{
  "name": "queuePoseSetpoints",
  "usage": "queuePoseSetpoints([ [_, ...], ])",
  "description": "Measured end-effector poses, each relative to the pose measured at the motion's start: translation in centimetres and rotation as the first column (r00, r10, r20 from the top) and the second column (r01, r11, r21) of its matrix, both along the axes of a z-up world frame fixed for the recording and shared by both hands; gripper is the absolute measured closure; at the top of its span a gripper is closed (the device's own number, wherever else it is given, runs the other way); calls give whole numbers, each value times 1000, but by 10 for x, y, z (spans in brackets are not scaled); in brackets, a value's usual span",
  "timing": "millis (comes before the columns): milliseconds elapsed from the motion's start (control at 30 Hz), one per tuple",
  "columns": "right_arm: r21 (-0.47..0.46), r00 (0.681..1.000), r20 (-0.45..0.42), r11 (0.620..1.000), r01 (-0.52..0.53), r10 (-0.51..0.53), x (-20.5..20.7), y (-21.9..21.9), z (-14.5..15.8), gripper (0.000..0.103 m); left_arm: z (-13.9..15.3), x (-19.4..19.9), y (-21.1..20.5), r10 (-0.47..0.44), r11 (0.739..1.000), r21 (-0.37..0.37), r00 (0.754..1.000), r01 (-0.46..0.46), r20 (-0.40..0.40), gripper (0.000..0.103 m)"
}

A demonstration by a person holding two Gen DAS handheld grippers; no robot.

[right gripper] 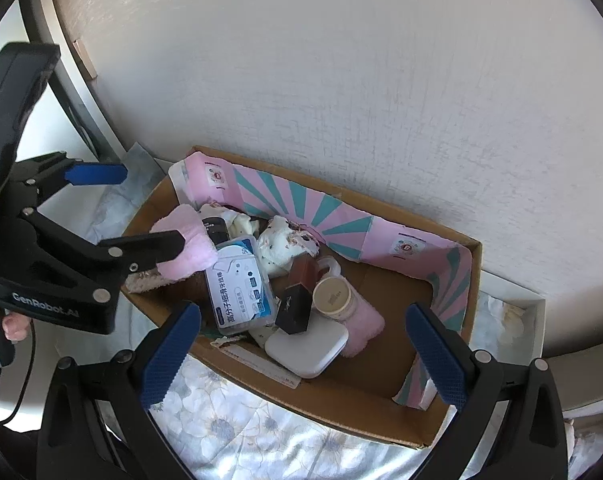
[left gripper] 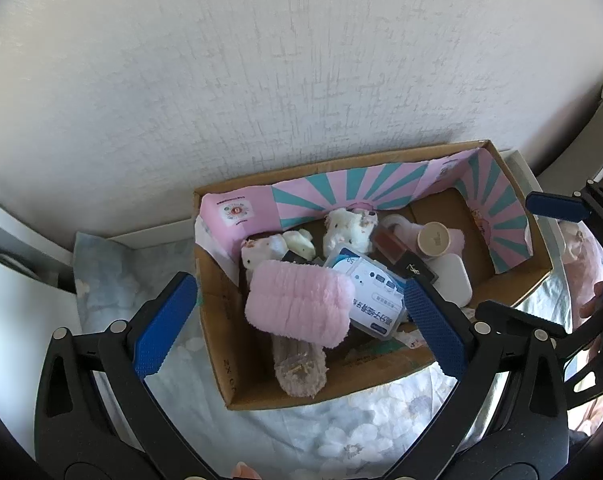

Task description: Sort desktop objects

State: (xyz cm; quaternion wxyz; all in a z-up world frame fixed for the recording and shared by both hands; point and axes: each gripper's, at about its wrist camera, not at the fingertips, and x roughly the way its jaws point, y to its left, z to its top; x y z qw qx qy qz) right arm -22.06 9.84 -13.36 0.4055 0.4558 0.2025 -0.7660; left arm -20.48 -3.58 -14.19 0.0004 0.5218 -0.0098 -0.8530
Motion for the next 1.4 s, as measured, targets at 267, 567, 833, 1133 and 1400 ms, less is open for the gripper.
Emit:
queuePoseSetpoints([
  [267, 12, 1000, -17, 1000, 8, -7, 4, 2, 4, 1, 9, 4, 2, -19, 1000, -10, 1000, 19, -8, 0],
  [567, 12, 1000, -28, 1000, 12, -11, 8, 5, 9, 1, 14, 11, 8, -42, 999, -15, 999, 42, -11, 0],
  [833, 7, 999, -37, 1000, 27, -27, 13, 8, 15, 1, 21, 17, 10, -47, 999, -17, 999, 46, -25, 0],
  [1133, -3, 998, -46, 999, 49, -49, 18, 12, 23, 1, 30, 23, 10, -50, 999, -11, 998, 49, -38, 0],
  [1400, 6, 980, -101, 985, 171, -169, 27, 24, 49, 1, 50, 35, 10, -17, 999, 27, 999, 18, -35, 0],
])
